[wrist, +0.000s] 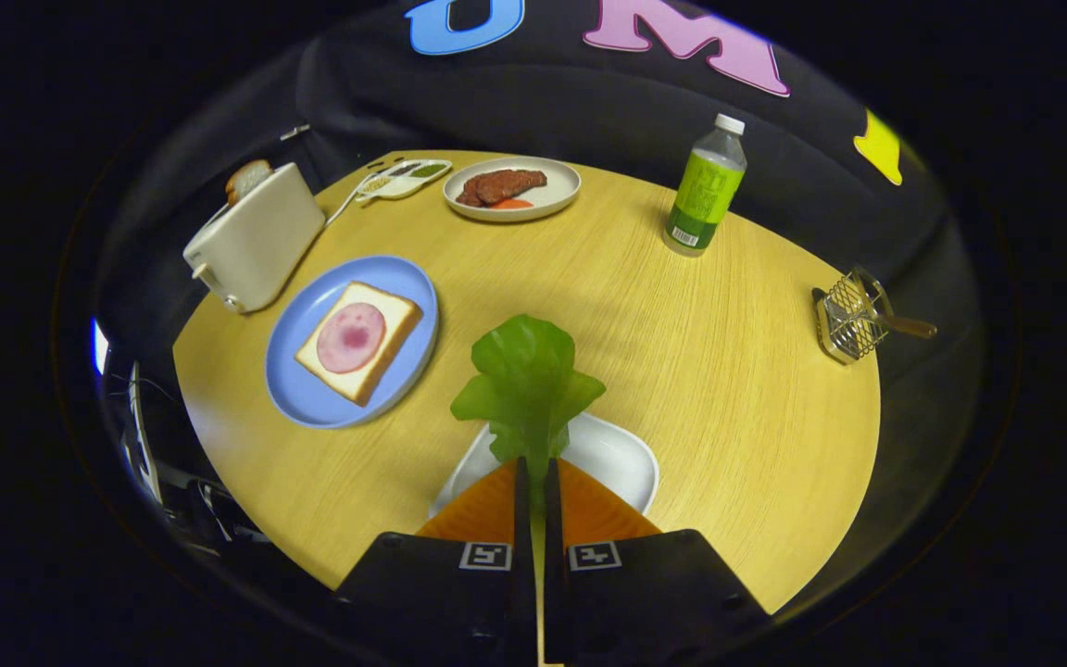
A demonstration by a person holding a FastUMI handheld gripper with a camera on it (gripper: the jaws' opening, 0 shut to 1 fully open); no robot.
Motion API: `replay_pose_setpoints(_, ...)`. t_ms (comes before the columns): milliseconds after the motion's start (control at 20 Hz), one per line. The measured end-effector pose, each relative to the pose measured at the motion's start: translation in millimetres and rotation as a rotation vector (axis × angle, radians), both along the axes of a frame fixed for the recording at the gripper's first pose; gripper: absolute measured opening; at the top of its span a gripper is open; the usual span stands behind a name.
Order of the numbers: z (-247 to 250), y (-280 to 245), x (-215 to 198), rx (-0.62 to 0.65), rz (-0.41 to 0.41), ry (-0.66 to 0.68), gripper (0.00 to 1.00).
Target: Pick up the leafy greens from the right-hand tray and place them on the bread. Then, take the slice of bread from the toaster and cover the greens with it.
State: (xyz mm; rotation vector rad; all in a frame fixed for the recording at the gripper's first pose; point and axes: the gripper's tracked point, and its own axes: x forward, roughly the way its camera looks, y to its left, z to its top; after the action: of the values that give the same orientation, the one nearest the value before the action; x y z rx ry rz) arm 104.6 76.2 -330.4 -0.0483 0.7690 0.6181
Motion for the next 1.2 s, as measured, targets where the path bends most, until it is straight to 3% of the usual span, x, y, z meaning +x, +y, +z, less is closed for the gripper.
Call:
replay_pose_setpoints(300, 61, 56, -14, 0.036, 0.054, -0.081, 0.08)
replay_pose_setpoints(500, 75, 101, -25, 0.018, 0.126, -0.090, 0.08)
replay_pose_setpoints(900, 69, 173, -29, -0.010, 0.198, -0.055, 0.09)
replay_pose_setpoints(1150, 58, 193, -17, -0.055, 0.186, -0.047, 0.09)
replay_pose_setpoints(1200, 53, 192, -14, -0.077, 0.181, -0.044, 0.15)
